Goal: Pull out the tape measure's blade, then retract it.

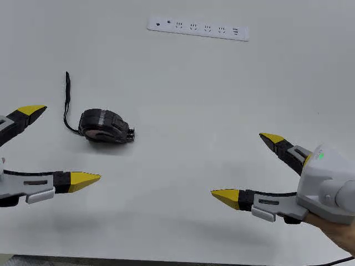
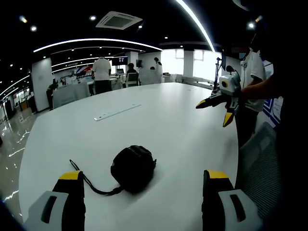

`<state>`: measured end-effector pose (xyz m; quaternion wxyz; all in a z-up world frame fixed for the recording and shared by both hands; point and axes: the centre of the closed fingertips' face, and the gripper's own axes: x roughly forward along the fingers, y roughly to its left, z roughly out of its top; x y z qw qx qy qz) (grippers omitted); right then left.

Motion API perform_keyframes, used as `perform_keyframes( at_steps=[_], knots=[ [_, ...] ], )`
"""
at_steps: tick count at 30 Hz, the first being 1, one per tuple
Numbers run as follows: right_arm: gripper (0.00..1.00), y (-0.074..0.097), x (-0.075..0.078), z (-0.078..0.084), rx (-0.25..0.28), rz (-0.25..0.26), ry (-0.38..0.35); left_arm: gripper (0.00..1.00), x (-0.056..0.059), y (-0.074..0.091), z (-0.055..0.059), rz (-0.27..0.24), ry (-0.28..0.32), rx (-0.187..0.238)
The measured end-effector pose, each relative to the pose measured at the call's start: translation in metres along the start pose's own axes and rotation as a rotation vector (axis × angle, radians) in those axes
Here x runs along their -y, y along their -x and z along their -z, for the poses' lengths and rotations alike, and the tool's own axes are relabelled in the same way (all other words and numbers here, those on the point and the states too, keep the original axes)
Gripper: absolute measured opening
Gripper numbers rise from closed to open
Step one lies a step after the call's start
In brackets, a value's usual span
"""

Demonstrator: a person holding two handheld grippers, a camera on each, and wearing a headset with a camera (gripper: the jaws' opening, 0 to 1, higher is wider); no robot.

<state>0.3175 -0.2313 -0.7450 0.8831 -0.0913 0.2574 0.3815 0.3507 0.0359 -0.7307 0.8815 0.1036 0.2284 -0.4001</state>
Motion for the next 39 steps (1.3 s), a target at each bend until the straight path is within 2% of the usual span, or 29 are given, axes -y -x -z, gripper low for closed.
perform_keyframes(
  at_steps=[9,25,39],
  knots=[
    [0.97,-0.002,0.002,-0.002,-0.007,-0.013,0.016,1.0,-0.003,-0.003,0.002,0.018,-0.019,-0.02],
    [0.91,-0.017,0.002,-0.01,-0.016,-0.077,0.067,0.97,-0.009,-0.013,0.005,0.065,-0.061,-0.066],
    [0.84,-0.034,0.006,-0.017,-0.018,-0.114,0.1,0.85,-0.013,-0.023,0.009,0.115,-0.099,-0.103]
  ],
)
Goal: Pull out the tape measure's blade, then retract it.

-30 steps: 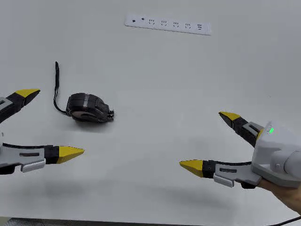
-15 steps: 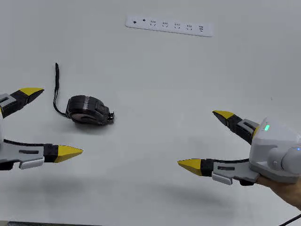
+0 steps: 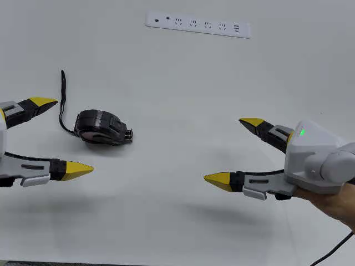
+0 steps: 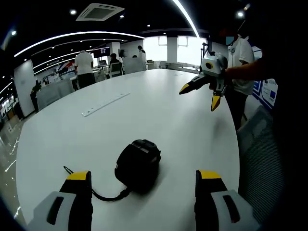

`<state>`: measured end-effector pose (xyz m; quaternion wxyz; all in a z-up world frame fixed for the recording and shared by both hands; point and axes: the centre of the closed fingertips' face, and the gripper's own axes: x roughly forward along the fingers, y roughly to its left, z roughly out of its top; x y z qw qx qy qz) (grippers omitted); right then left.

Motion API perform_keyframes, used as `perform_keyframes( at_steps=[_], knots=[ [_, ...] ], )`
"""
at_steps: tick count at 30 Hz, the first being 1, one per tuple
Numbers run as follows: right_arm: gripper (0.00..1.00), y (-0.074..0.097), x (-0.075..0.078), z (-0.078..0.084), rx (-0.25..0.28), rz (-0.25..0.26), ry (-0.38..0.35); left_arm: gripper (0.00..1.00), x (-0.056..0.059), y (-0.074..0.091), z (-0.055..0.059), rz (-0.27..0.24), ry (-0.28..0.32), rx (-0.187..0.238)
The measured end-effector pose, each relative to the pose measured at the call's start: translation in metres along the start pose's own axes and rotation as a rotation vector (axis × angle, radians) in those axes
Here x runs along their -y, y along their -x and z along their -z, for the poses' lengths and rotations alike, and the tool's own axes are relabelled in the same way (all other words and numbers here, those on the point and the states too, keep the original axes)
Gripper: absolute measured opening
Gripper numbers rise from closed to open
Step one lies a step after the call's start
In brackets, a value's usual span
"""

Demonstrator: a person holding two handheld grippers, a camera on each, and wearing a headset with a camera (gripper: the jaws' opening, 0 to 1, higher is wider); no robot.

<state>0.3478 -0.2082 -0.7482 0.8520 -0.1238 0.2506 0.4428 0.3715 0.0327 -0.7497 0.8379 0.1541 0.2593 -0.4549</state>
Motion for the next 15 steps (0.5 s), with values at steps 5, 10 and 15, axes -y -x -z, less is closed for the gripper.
perform_keyframes(
  at_steps=[5,10,15],
  knots=[
    [0.82,-0.008,0.002,-0.003,-0.006,-0.019,0.021,0.83,-0.003,-0.005,0.003,0.019,-0.019,-0.022],
    [0.8,-0.025,0.004,-0.009,-0.007,-0.064,0.056,0.79,-0.01,-0.014,0.005,0.063,-0.063,-0.059],
    [0.76,-0.034,0.004,-0.012,-0.008,-0.088,0.078,0.74,-0.015,-0.019,0.006,0.083,-0.089,-0.08]
  ],
)
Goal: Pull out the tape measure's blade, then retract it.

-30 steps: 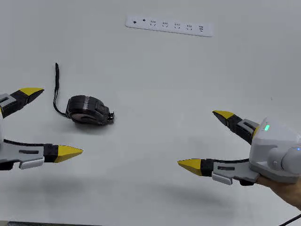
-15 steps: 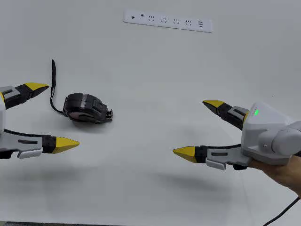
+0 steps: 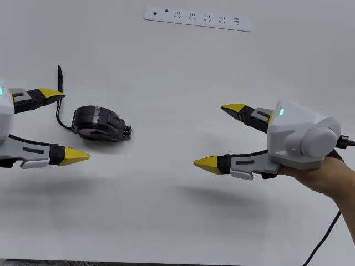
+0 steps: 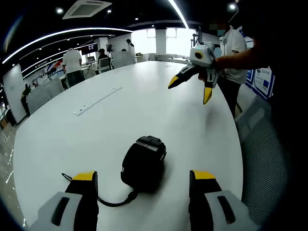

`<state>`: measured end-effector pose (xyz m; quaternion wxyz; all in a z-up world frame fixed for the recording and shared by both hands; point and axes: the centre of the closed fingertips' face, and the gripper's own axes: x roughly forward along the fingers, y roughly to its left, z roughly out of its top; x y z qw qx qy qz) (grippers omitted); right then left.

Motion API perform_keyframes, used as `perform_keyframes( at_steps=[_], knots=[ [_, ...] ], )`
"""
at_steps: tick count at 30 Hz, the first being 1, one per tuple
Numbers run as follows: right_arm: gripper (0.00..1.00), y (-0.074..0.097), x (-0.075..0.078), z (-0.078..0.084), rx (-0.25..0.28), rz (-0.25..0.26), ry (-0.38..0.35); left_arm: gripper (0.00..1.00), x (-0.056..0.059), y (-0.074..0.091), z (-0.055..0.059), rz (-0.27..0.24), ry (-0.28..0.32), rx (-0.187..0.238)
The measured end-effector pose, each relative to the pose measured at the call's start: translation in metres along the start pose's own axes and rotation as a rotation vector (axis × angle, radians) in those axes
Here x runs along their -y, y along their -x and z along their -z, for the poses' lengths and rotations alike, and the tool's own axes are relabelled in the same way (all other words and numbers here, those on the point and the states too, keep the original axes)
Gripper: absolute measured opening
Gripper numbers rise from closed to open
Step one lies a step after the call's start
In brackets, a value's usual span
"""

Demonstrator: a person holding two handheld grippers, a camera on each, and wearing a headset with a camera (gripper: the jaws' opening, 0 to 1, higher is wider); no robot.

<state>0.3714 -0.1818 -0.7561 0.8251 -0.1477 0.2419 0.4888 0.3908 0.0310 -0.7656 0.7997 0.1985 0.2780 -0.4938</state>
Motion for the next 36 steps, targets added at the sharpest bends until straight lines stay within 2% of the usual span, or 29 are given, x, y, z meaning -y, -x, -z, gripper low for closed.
perform_keyframes(
  at_steps=[10,18,27,36],
  knots=[
    [0.66,-0.018,-0.002,-0.006,-0.006,-0.044,0.04,0.66,-0.003,-0.013,0.006,0.05,-0.057,-0.057],
    [0.6,-0.039,-0.006,-0.007,-0.007,-0.091,0.065,0.51,-0.003,-0.023,0.015,0.106,-0.105,-0.124],
    [0.53,-0.061,-0.01,-0.012,-0.008,-0.144,0.113,0.37,-0.003,-0.03,0.016,0.153,-0.149,-0.159],
    [0.49,-0.083,-0.014,-0.015,-0.013,-0.197,0.143,0.3,-0.001,-0.037,0.018,0.194,-0.179,-0.187]
  ],
)
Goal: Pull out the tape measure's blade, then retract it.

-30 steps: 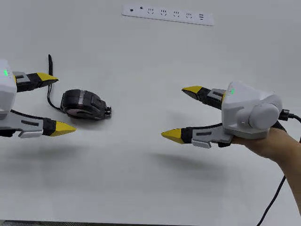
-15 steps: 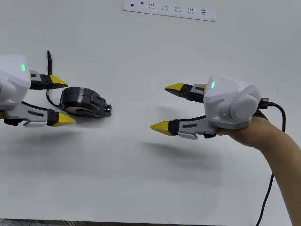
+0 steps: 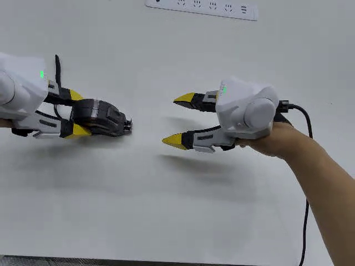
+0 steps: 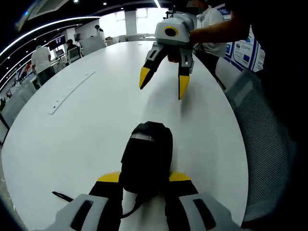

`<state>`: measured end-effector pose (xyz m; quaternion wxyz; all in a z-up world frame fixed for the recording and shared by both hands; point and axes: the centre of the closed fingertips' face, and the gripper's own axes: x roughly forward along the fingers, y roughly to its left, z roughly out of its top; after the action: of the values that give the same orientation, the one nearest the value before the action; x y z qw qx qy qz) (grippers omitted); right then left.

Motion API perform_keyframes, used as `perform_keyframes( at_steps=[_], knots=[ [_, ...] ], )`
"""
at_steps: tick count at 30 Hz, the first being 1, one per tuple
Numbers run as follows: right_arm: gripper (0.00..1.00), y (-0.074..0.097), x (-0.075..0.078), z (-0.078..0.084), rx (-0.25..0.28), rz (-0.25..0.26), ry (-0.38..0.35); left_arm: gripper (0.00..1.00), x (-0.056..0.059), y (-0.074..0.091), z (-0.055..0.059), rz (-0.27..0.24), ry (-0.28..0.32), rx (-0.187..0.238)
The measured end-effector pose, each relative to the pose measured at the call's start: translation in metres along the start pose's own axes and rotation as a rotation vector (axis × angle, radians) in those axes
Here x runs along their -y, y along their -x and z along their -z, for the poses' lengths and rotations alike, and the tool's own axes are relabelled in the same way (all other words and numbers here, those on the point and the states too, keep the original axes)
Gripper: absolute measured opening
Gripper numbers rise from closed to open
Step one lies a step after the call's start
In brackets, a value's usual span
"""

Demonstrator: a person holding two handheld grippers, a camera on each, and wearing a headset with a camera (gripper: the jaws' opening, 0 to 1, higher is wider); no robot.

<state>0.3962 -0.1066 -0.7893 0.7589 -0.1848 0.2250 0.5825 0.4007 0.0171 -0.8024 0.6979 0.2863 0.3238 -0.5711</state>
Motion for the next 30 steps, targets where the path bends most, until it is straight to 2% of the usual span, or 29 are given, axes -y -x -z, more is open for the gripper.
perform_keyframes(
  at_steps=[17,30],
  knots=[
    [0.4,-0.04,-0.017,-0.01,0.008,-0.093,0.045,0.29,-0.001,0.002,0.002,-0.005,0.007,-0.006],
    [0.27,-0.066,-0.022,-0.017,0.01,-0.125,0.081,0.28,-0.001,0.003,0.003,-0.005,0.012,0.0]
  ],
)
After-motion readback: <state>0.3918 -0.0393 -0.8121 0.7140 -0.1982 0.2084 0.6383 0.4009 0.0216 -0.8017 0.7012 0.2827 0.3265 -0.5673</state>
